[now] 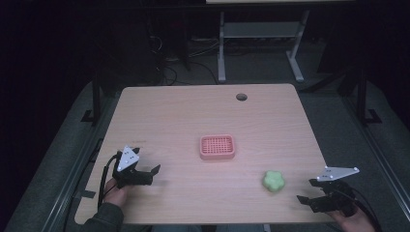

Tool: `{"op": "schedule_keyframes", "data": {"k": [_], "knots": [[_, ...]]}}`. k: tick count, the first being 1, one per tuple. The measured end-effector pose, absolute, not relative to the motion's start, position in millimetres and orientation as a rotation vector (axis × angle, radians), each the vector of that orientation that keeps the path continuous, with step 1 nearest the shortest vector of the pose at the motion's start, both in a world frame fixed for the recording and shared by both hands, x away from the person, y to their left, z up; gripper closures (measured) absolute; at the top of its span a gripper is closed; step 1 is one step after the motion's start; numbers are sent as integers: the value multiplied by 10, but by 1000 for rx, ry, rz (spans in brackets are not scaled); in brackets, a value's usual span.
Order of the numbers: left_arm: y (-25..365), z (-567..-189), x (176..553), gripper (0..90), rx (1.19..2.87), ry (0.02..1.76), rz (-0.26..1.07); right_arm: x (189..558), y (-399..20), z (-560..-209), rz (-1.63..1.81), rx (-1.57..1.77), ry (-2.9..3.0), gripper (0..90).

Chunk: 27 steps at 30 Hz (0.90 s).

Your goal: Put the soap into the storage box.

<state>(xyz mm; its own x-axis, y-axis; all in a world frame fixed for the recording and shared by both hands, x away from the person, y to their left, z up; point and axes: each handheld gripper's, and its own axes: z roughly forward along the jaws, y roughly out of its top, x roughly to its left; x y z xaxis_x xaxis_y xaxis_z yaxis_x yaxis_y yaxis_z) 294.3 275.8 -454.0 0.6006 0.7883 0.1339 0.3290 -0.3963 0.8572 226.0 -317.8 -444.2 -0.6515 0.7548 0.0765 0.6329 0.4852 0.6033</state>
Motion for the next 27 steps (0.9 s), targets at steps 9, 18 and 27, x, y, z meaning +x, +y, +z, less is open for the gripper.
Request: {"op": "schedule_keyframes", "data": {"k": [9, 18, 27], "knots": [[2738, -4541, 2932, 2, 1980, 871, 674, 2271, -3151, -4422, 895, 1210, 2530, 198], [2739, -4532, 2921, 2, 1983, 860, 679, 2313, -2996, -4344, 854, 1165, 2552, 189], [2757, -4518, 2921, 2, 1986, 858, 678, 2398, -2779, -4273, 810, 1103, 2581, 181]]}}
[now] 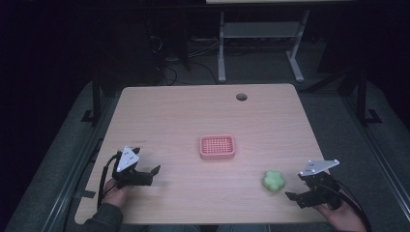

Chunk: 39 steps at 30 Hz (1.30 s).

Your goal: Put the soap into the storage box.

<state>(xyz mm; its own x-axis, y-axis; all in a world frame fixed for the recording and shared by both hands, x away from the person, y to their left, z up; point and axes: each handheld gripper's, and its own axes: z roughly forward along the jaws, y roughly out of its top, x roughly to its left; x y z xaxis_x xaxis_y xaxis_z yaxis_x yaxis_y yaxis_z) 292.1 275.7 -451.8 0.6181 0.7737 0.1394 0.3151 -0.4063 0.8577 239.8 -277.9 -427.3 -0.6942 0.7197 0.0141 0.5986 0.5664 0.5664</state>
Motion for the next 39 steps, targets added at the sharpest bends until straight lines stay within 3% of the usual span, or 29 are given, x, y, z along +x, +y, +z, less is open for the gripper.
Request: {"op": "schedule_keyframes", "data": {"k": [39], "knots": [[2758, -4527, 2927, 2, 1977, 861, 682, 2799, -2190, -4291, 599, 1088, 2712, 179]]}}
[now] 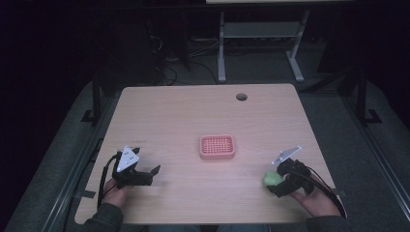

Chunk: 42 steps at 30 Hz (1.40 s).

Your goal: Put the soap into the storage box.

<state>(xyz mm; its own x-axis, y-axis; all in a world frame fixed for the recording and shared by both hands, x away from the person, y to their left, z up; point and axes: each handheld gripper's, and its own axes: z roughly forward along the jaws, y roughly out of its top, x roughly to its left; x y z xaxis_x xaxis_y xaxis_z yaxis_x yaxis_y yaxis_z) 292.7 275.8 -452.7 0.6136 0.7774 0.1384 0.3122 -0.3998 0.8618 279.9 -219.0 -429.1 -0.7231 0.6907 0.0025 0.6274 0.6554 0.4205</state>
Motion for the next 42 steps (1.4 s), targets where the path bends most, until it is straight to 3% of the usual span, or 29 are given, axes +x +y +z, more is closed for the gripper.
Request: {"op": "schedule_keyframes", "data": {"k": [19, 30, 42], "knots": [[2744, -4521, 2921, 2, 1983, 845, 681, 2858, -2060, -4419, 525, 1108, 2726, 158], [2742, -4519, 2921, 2, 1980, 845, 679, 2875, -2050, -4461, 463, 1132, 2710, 217], [2742, -4520, 2921, 2, 1981, 844, 678, 2889, -2038, -4484, 460, 1150, 2716, 223]]}}
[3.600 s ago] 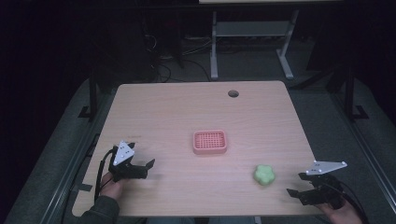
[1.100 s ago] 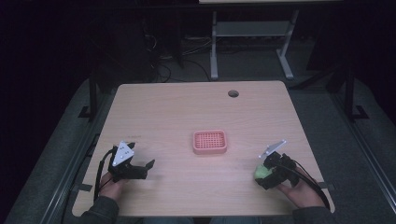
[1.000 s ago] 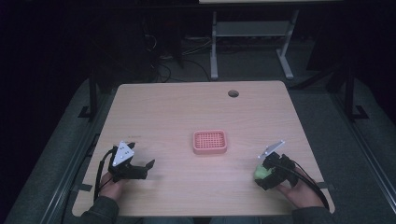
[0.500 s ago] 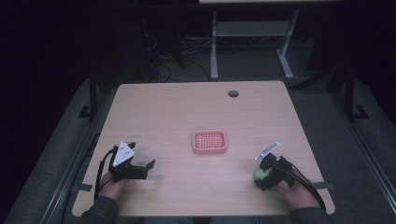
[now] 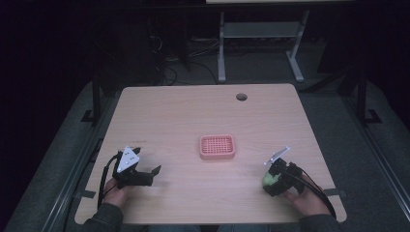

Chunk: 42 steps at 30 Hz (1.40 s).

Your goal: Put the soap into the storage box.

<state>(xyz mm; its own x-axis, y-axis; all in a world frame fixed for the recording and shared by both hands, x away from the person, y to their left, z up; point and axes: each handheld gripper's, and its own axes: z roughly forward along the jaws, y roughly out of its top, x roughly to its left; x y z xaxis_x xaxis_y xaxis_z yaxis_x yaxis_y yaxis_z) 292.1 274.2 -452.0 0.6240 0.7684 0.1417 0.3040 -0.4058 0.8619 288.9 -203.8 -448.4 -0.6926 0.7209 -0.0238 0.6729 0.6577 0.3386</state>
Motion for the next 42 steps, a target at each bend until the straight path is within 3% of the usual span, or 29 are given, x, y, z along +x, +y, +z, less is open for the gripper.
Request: {"op": "schedule_keyframes", "data": {"k": [28, 42], "knots": [[2750, -4517, 2921, 2, 1984, 854, 681, 2908, -2033, -4468, 446, 1095, 2766, 259], [2757, -4507, 2915, 2, 1975, 850, 681, 2962, -1869, -4273, 397, 990, 2776, 259]]}}
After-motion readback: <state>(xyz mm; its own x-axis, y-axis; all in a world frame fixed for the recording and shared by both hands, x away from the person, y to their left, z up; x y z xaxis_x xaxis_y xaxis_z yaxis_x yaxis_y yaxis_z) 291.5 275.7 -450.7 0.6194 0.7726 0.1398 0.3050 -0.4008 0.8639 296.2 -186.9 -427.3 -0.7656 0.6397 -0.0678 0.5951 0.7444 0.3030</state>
